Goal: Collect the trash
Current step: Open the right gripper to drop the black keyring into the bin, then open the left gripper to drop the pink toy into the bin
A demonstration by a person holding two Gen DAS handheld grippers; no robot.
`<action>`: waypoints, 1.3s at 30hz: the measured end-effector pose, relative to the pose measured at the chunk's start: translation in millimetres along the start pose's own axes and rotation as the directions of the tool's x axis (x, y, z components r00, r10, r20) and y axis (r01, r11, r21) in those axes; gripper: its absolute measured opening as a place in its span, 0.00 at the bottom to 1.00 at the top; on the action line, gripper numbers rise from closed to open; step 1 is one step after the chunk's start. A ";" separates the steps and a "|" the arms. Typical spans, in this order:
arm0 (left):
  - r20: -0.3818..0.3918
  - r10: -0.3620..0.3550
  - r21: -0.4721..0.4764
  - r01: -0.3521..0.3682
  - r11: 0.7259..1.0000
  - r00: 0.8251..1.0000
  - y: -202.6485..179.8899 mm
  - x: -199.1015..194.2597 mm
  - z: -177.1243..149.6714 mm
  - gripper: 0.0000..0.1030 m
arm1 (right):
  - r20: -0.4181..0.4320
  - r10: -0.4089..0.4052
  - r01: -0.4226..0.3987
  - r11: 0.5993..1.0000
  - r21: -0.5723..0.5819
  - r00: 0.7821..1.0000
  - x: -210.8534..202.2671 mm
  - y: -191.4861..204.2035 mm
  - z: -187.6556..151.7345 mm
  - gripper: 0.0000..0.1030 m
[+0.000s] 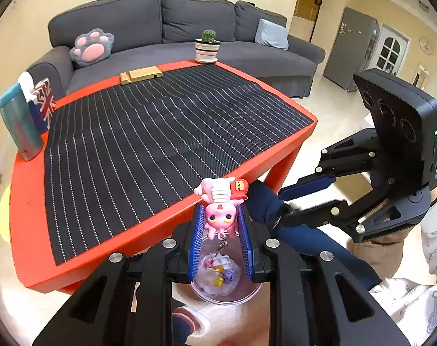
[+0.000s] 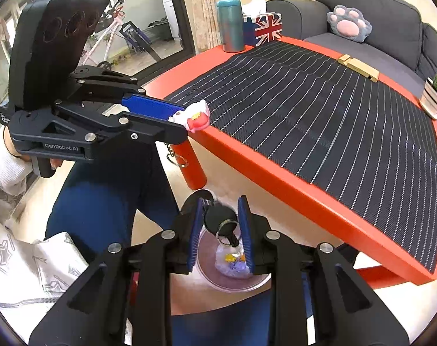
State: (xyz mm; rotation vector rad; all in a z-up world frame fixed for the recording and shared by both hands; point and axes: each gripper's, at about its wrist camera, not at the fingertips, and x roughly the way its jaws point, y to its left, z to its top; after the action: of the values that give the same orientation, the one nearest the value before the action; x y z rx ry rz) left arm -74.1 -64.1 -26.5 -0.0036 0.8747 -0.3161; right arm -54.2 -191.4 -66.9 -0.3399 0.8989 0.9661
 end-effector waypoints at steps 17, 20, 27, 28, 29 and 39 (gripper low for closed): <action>-0.032 -0.023 -0.004 0.023 1.000 0.999 -0.7 11.2 -4.7 0.23 | 0.051 -0.115 0.107 0.984 0.145 0.992 -20.7 -19.9 -5.1 0.94; -0.033 -0.027 -0.002 0.027 1.000 0.999 -1.6 11.7 -3.9 0.23 | 0.068 -0.122 0.108 0.978 0.178 0.990 -28.9 -22.0 -4.3 0.95; -0.036 -0.042 0.014 0.042 0.999 0.998 -9.9 14.3 -3.8 0.23 | 0.117 -0.163 0.136 0.969 0.205 0.980 -49.7 -25.9 -3.8 0.95; -0.037 -0.045 0.015 0.046 0.999 0.998 -11.7 14.6 -3.8 0.23 | 0.120 -0.165 0.137 0.968 0.211 0.979 -50.9 -27.4 -3.9 0.95; -0.038 -0.047 0.017 0.047 0.999 0.998 -13.4 14.4 -4.1 0.23 | 0.121 -0.170 0.141 0.966 0.216 0.978 -51.9 -28.7 -4.8 0.95; -0.044 -0.064 0.029 0.065 0.997 0.997 -22.6 15.7 -2.1 0.23 | 0.133 -0.191 0.154 0.957 0.246 0.972 -59.1 -36.7 -9.7 0.95</action>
State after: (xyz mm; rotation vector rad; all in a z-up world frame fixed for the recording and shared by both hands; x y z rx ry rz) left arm -72.4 -89.6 -36.7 0.0032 0.9137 -0.3909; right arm -44.1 -250.9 -31.1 -0.1363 0.8155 0.7052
